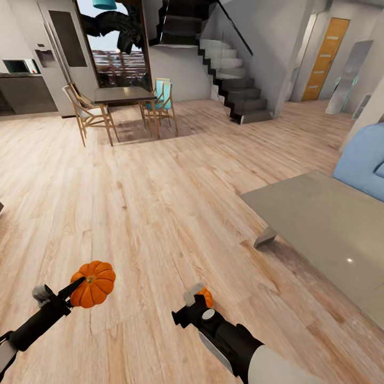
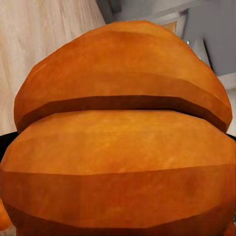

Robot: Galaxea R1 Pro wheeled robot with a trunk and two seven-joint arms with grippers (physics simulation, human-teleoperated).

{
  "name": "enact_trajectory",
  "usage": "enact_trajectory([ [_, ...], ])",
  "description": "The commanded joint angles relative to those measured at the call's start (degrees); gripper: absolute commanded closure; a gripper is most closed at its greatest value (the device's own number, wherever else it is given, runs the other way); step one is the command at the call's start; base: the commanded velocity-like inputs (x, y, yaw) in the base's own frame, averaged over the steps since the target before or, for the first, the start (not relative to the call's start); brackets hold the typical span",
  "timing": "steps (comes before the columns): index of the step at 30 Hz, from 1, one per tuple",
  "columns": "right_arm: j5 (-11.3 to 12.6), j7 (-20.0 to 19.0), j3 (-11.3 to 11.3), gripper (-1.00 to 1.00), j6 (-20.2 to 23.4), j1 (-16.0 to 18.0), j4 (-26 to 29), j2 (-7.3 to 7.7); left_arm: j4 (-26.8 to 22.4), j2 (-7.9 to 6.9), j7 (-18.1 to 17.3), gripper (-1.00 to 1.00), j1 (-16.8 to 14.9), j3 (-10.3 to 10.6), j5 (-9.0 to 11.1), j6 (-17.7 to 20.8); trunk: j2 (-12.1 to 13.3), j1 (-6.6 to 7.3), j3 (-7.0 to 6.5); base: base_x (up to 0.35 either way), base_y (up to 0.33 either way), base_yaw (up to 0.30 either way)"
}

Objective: Place each of the two pumpkins and all three candles from the living room inside a cabinet in the living room (use any cabinet), then make sure every cabinet is closed, and position the cauldron so it is next to a table in the living room.

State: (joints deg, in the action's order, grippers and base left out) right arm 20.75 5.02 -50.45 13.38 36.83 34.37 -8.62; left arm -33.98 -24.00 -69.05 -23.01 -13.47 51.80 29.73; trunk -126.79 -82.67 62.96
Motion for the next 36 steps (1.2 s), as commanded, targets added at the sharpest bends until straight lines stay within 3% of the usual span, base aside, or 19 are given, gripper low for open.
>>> enact_trajectory([
  [1,0.0,0.0,0.0,-1.0,0.0,0.0,0.1,0.0,0.0,0.02,-0.1,1.0,0.0,-0.1,0.1,0.1,0.0,0.0,0.0,0.336,0.0,0.0],
  [27,-0.1,-0.2,-0.1,-1.0,0.0,0.0,0.0,-0.02,0.0,0.0,-0.1,1.0,0.0,-0.1,0.2,0.2,0.0,0.0,0.0,0.33,0.024,0.0],
  [36,-0.3,-0.5,-0.1,-1.0,0.1,0.0,0.3,0.02,0.0,0.09,-0.1,1.0,0.0,0.0,0.1,0.0,0.0,0.0,0.0,0.047,0.016,0.0],
])
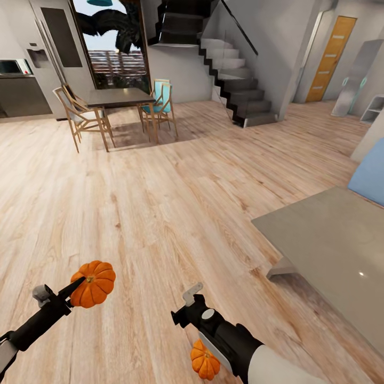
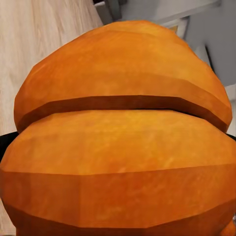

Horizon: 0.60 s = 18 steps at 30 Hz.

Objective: Place each of the two pumpkins and all three candles from the living room inside a cabinet in the living room (use any cabinet), then make sure every cabinet is closed, and position the cauldron so it is next to a table in the living room.

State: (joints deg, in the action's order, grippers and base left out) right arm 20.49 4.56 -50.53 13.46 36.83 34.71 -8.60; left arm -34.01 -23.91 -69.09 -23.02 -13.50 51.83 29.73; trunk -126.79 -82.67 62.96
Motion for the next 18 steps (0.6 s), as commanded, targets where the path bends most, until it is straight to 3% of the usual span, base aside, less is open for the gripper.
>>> enact_trajectory([
  [1,0.0,0.0,0.1,-1.0,0.0,0.0,0.0,0.0,0.0,0.0,-0.1,1.0,0.0,0.0,0.0,0.1,0.0,0.0,0.0,0.0,0.0,0.0],
  [4,1.7,-8.9,4.2,-1.0,0.2,0.0,-2.8,0.17,-1.8,0.04,-0.1,1.0,0.0,0.4,-0.1,0.6,0.0,0.0,0.0,0.0,0.0,0.0],
  [5,1.9,-13.0,7.3,-1.0,0.3,0.1,-5.1,0.23,-3.1,0.19,-0.1,1.0,0.0,0.5,-0.1,0.7,0.0,0.0,0.0,0.0,0.0,0.0],
  [7,1.7,-17.7,11.7,-1.0,0.2,0.3,-8.9,0.42,-5.8,0.8,-0.1,1.0,0.0,0.6,-0.1,2.1,0.0,0.0,0.0,0.0,0.0,0.0],
  [9,1.6,-21.4,14.9,-1.0,0.1,0.5,-11.7,1.17,-9.1,1.5,0.0,1.0,0.0,0.6,-0.2,6.1,0.0,0.0,0.0,0.0,0.0,0.0],
  [12,1.6,-27.9,17.0,-1.0,0.0,0.6,-13.0,3.77,-16.7,3.85,0.8,1.0,-0.2,0.7,-0.5,12.2,0.0,0.0,0.0,0.0,0.0,0.0],
  [15,1.8,-36.2,18.3,-1.0,0.1,0.7,-13.2,7.01,-24.3,5.3,6.1,1.0,-0.7,0.7,-0.5,14.5,0.0,0.0,0.0,0.0,0.0,0.0],
  [18,1.8,-41.8,21.2,-1.0,0.2,0.8,-13.3,9.13,-30.1,7.02,13.7,1.0,-1.0,0.7,-0.2,15.4,0.0,0.0,0.0,0.0,0.0,0.0],
])
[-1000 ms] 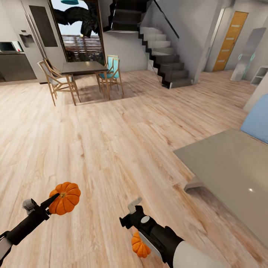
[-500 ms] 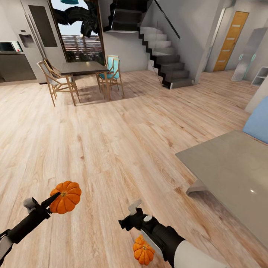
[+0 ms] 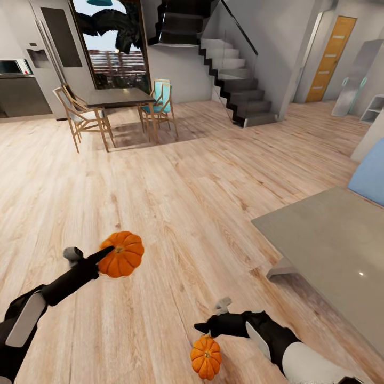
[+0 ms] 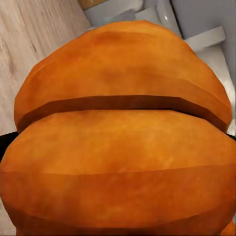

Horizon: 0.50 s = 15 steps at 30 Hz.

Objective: Place each of the two pumpkins and all three candles from the living room inside a cabinet in the living room (use any cabinet), then make sure every cabinet is closed, and position the cauldron so it is next to a table in the living room.

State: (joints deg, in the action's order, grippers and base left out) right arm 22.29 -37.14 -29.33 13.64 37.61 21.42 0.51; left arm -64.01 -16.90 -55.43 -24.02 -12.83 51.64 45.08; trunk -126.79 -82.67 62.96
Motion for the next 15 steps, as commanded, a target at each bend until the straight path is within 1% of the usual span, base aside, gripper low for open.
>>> enact_trajectory([
  [1,0.0,-0.6,0.6,-1.0,0.0,0.0,0.0,0.33,-0.7,0.35,1.1,1.0,-0.1,0.0,0.1,0.1,0.0,0.0,0.0,0.0,0.0,0.0],
  [3,0.0,-2.1,2.9,-1.0,0.0,0.0,-0.2,1.77,-2.6,1.88,4.0,1.0,-1.1,0.0,0.2,1.0,0.0,0.0,0.0,0.0,0.0,0.0],
  [5,0.1,-3.8,4.8,-1.0,0.0,0.0,-0.5,3.39,-3.7,3.81,5.3,1.0,-2.5,0.1,0.1,2.9,0.0,0.0,0.0,0.0,0.0,0.0],
  [6,0.1,-5.4,5.5,-1.0,0.0,0.0,-0.8,4.45,-4.3,5.52,5.8,1.0,-3.5,0.2,-0.1,3.9,0.0,0.0,0.0,0.0,0.0,0.0],
  [7,0.2,-6.4,5.9,-1.0,0.0,0.0,-1.2,5.17,-4.6,6.67,6.1,1.0,-3.9,0.6,-0.1,4.3,0.0,0.0,0.0,0.0,0.0,0.0],
  [8,0.2,-6.9,6.1,-1.0,0.0,0.0,-1.4,5.58,-4.7,7.19,6.2,1.0,-4.1,0.9,-0.2,4.4,0.0,0.0,0.0,0.0,0.0,0.0],
  [9,0.3,-8.4,7.1,-1.0,0.0,0.0,-2.3,6.85,-5.2,8.41,6.4,1.0,-4.6,2.6,-0.2,4.4,0.0,0.0,0.0,0.0,0.0,0.0],
  [10,0.3,-9.3,8.4,-1.0,0.0,0.0,-3.0,7.46,-5.4,8.92,6.5,1.0,-5.0,4.2,-0.3,4.4,0.0,0.0,0.0,0.0,0.0,0.0],
  [11,0.3,-10.1,10.4,-1.0,0.1,0.0,-3.7,7.88,-5.6,9.31,6.7,1.0,-5.5,5.8,-0.3,4.3,0.0,0.0,0.0,0.0,0.0,0.0],
  [12,0.3,-11.2,16.4,-1.0,0.1,0.0,-5.5,8.38,-5.8,10.36,7.2,1.0,-6.6,8.6,-0.3,4.1,0.0,0.0,0.0,0.0,0.0,0.0],
  [14,0.3,-11.5,20.4,-1.0,0.1,0.0,-6.7,8.53,-5.7,11.35,7.9,1.0,-6.8,9.6,-0.4,4.0,0.0,0.0,0.0,0.0,0.0,0.0],
  [15,0.3,-11.6,21.8,-1.0,0.1,0.0,-7.2,8.55,-5.6,11.64,8.2,1.0,-6.9,9.8,-0.4,4.0,0.0,0.0,0.0,0.0,0.0,0.0],
])
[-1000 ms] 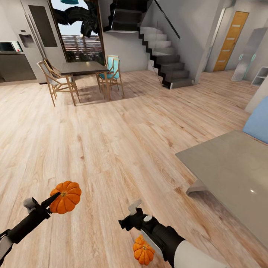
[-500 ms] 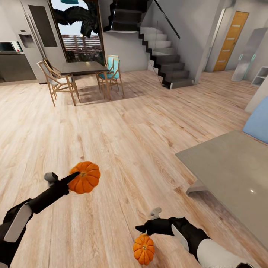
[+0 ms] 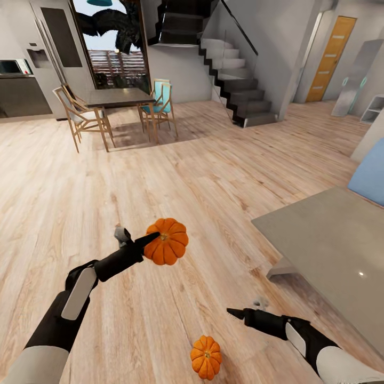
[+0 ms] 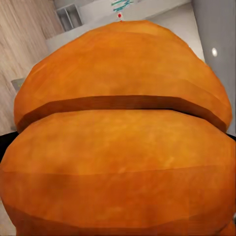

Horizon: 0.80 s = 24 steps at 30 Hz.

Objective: Place each of the two pumpkins and all three candles from the living room inside a cabinet in the living room (use any cabinet), then make sure every cabinet is closed, and position the cauldron so it is next to a table in the living room.

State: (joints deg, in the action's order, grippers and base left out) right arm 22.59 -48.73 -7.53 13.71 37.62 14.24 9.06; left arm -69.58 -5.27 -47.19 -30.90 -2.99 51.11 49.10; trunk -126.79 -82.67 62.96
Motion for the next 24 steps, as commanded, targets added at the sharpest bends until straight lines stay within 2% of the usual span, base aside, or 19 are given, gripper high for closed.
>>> enact_trajectory([
  [1,0.0,-0.1,1.9,-1.0,0.0,0.0,-0.6,-0.01,0.2,0.31,0.3,1.0,-0.1,0.3,0.0,-0.2,0.0,0.0,0.0,0.0,0.0,0.0],
  [5,0.0,-0.1,3.3,-1.0,0.1,0.0,-1.0,0.01,0.4,0.51,0.5,1.0,0.0,0.5,0.1,-2.4,-0.4,-0.22,0.18,0.0,0.0,0.0],
  [24,-0.2,1.3,3.4,-1.0,-0.2,-0.2,-1.1,-0.26,0.5,0.7,0.8,1.0,0.0,0.3,0.4,-2.6,-8.0,-4.39,3.59,0.0,0.0,0.0],
])
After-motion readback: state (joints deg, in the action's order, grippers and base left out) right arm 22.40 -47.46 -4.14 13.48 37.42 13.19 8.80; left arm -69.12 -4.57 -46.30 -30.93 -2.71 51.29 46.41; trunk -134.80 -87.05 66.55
